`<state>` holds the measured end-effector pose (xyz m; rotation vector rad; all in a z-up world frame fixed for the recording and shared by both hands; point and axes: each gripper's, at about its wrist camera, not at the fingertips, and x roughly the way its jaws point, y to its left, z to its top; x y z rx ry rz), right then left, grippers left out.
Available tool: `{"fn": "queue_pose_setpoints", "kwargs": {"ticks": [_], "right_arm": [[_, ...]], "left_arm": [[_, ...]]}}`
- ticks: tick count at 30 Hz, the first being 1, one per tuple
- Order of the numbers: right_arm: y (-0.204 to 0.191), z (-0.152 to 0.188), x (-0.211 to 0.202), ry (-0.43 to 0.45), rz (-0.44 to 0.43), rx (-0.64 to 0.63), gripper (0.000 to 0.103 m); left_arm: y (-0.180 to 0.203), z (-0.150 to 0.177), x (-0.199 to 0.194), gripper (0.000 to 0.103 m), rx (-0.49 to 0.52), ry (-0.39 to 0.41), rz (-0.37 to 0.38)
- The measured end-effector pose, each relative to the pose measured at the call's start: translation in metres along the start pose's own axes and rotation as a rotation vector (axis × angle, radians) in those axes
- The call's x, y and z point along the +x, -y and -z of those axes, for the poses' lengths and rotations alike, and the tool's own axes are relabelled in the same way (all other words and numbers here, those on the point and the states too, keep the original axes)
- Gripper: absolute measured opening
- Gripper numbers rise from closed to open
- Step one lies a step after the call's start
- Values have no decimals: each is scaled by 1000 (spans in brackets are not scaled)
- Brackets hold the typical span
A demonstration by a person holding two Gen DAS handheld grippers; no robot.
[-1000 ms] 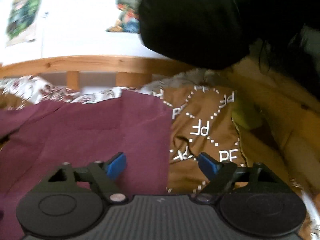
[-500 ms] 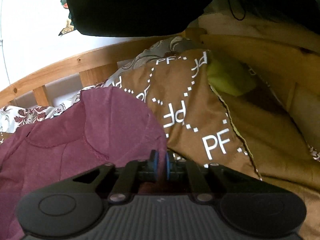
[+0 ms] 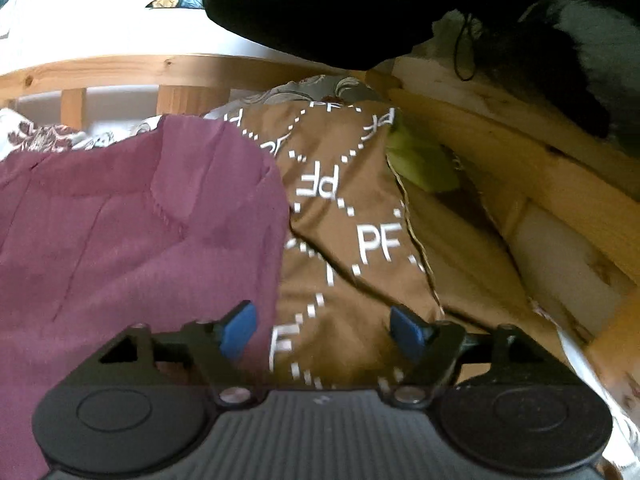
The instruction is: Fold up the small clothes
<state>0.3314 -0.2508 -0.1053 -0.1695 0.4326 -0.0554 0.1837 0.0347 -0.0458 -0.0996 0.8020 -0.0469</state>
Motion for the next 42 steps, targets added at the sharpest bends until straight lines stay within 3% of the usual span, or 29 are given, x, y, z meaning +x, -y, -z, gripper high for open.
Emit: {"fn": "queue_pose_setpoints", "kwargs": {"ticks": [1, 3, 6, 7, 17, 20, 23, 26, 28, 30, 31, 35, 42], "right_arm": [[-1, 4, -4, 8, 12, -3, 91], [-4, 9, -11, 16, 34, -19, 92], [-6, 11, -33, 46, 21, 7, 95], [-7, 11, -42, 60, 4, 24, 100], [-66, 37, -148, 127, -366, 128, 103], [-86, 46, -165, 113, -421, 103, 103], [-98, 51, -175, 108, -455, 71, 103], [-105, 56, -176, 112, -469, 61, 103], [-104, 60, -173, 96, -470, 79, 103], [-103, 65, -168, 76, -467, 101, 103], [-101, 66, -165, 64, -462, 113, 103], [-94, 69, -159, 48, -456, 151, 103], [-91, 68, -164, 64, -463, 159, 103]], "left_arm": [[-8, 1, -9, 102, -31, 28, 1], [-24, 2, -28, 102, -81, 73, -38], [-55, 6, -59, 102, -139, 133, -181], [-63, 8, -68, 102, -154, 146, -219], [-166, 46, -170, 102, -321, 301, -708], [-187, 42, -179, 102, -330, 284, -800], [-211, 38, -187, 102, -372, 270, -812], [-233, 33, -192, 98, -388, 296, -742], [-241, 24, -188, 78, -354, 269, -686], [-241, 16, -183, 23, -287, 220, -626], [-239, 13, -181, 14, -257, 186, -605], [-230, -3, -184, 7, -252, 120, -583], [-201, -64, -216, 4, -283, 164, -554]]}}
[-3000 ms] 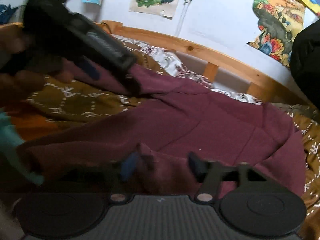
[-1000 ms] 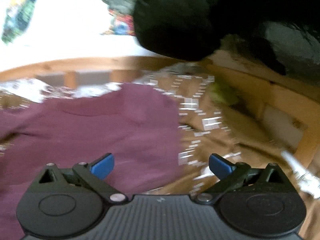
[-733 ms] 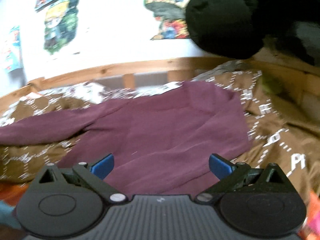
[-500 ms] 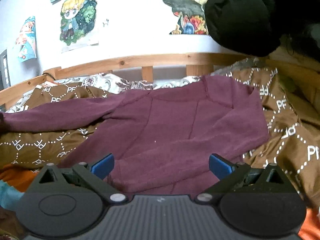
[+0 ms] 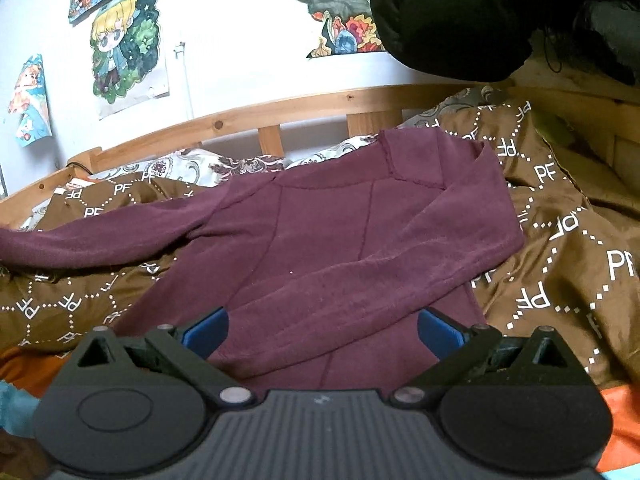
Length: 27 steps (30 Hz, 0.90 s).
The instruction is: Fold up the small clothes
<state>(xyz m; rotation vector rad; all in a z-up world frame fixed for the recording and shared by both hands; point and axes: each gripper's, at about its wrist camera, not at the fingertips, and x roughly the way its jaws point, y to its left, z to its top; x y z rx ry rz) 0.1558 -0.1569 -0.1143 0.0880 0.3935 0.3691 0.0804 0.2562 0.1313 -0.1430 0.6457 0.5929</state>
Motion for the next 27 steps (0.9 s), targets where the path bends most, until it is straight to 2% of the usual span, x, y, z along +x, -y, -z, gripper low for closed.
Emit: {"fn": "queue_pose_setpoints", "kwargs": {"ticks": [3, 5, 7, 11, 13, 17, 19, 23, 27], "right_arm": [[2, -1, -2, 1, -6, 10, 103], [4, -2, -2, -3, -6, 18, 103], [7, -2, -2, -6, -4, 27, 103], [18, -6, -5, 0, 4, 42, 103], [25, -8, -5, -3, 18, 50, 103], [45, -11, -4, -25, 65, 67, 103], [56, -12, -6, -14, 88, 82, 103], [88, -21, -15, 48, 149, 124, 103], [119, -27, -25, 99, 225, 184, 103]], "left_arm": [[30, -29, -26, 4, 25, 31, 72], [54, -43, -45, 4, 48, 75, 144], [80, -53, -61, 4, 68, 121, 249], [140, -54, -83, 4, 149, 183, 414], [173, -48, -86, 4, 196, 177, 504], [242, -20, -74, 4, 257, 93, 660], [277, 3, -62, 4, 287, 54, 700], [338, 66, -46, 4, 395, 22, 733], [375, 122, -21, 5, 490, -42, 747]]}}
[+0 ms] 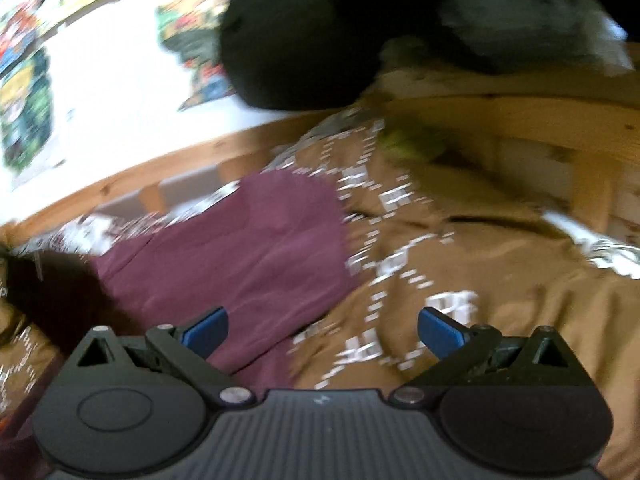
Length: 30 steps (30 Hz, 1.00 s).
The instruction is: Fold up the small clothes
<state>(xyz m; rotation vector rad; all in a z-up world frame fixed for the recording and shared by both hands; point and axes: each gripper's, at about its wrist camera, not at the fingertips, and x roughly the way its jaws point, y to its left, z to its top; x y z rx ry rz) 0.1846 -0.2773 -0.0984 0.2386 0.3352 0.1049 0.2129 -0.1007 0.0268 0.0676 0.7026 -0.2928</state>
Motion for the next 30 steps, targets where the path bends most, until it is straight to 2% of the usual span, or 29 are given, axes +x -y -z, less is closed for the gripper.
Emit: {"fn": "queue_pose_setpoints", "kwargs": {"ticks": [2, 4, 5, 6, 7, 9, 11, 13, 15, 18, 20, 25, 28, 30], "right_arm": [[16, -5, 1, 8, 16, 40, 103], [23, -4, 2, 6, 26, 62, 103], [26, -4, 4, 3, 31, 67, 103], [26, -2, 5, 1, 34, 71, 103], [28, -2, 7, -3, 35, 76, 103], [25, 1, 9, -11, 28, 81, 103], [21, 3, 11, -21, 10, 76, 103], [12, 7, 12, -32, -29, 68, 103], [5, 10, 11, -50, -111, 62, 103], [-14, 16, 13, -86, -233, 22, 103], [-34, 23, 17, -119, -239, -68, 103], [-72, 52, 33, -224, -152, -315, 101], [-80, 44, 26, -170, -182, -358, 103], [-91, 32, 33, -154, -221, -375, 103]], "left_arm": [[10, 15, 21, 8, 28, -35, -10], [12, 23, 31, 17, 28, -72, 5], [11, 27, 34, 26, 11, -85, 13], [8, 27, 35, 41, -4, -95, 23], [7, 31, 33, 49, -17, -98, 33], [2, 34, 24, 76, -30, -74, 47], [-7, 36, 9, 84, -39, -35, 73], [-19, 38, -8, 88, -50, -8, 78], [-34, 43, -18, 91, -73, 0, 56], [-68, 54, -30, 91, -126, -11, -37], [-96, 64, -33, 91, -174, -27, -131], [-173, 84, -40, 92, -278, -27, -338], [-212, 86, -36, 92, -330, 2, -383], [-234, 81, -29, 91, -315, 21, -390]]}}
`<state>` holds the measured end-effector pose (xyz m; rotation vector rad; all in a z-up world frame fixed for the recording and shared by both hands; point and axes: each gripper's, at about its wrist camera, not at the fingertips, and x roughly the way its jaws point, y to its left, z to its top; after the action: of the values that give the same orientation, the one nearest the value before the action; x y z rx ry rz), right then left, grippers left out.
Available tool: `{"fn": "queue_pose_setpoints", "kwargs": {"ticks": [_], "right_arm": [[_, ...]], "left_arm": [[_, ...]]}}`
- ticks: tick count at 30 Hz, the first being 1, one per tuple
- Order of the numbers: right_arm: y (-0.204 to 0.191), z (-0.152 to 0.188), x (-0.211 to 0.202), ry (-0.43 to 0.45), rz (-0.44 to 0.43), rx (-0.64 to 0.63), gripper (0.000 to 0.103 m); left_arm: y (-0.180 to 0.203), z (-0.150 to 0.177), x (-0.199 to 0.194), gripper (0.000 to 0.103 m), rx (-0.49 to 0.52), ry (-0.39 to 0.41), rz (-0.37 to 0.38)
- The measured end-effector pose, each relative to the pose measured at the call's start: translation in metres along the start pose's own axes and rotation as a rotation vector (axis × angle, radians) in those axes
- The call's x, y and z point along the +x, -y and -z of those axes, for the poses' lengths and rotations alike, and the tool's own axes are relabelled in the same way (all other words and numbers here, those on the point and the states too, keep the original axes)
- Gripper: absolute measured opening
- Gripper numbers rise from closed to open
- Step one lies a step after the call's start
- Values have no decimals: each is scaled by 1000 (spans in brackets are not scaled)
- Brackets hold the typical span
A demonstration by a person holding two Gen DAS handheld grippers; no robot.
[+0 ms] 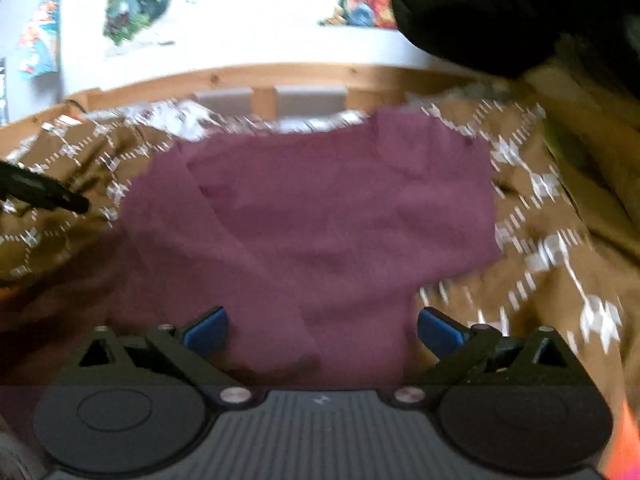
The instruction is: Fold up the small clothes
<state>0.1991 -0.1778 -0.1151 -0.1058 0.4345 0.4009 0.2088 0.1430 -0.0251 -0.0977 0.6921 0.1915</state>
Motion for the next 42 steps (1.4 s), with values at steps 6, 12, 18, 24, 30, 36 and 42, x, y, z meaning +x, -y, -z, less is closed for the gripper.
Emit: {"fn": "queue_pose_setpoints", "kwargs": {"ticks": [6, 12, 18, 24, 30, 36, 42], "right_arm": [[-16, -83, 79, -29, -267, 58, 101], [-68, -160, 182, -83, -444, -1, 61], [-130, -200, 260, -157, -519, -70, 56], [-159, -202, 290, -219, -507, -101, 6], [-164, -213, 271, -57, -506, -124, 6], [-171, -198, 281, -69, -438, -164, 21], [-134, -175, 238, -34, -306, -180, 80]], "left_arm": [[-14, -26, 33, 87, 127, 104, 80], [-32, -38, 73, 49, 72, 66, 153], [-53, -37, 102, 7, -79, -37, 311], [-63, -35, 96, 2, -188, -33, 319], [-76, -39, 80, 1, -220, 29, 256], [-76, -34, 86, 18, -211, -42, 148], [-64, -36, 75, 47, -152, -6, 157]]}}
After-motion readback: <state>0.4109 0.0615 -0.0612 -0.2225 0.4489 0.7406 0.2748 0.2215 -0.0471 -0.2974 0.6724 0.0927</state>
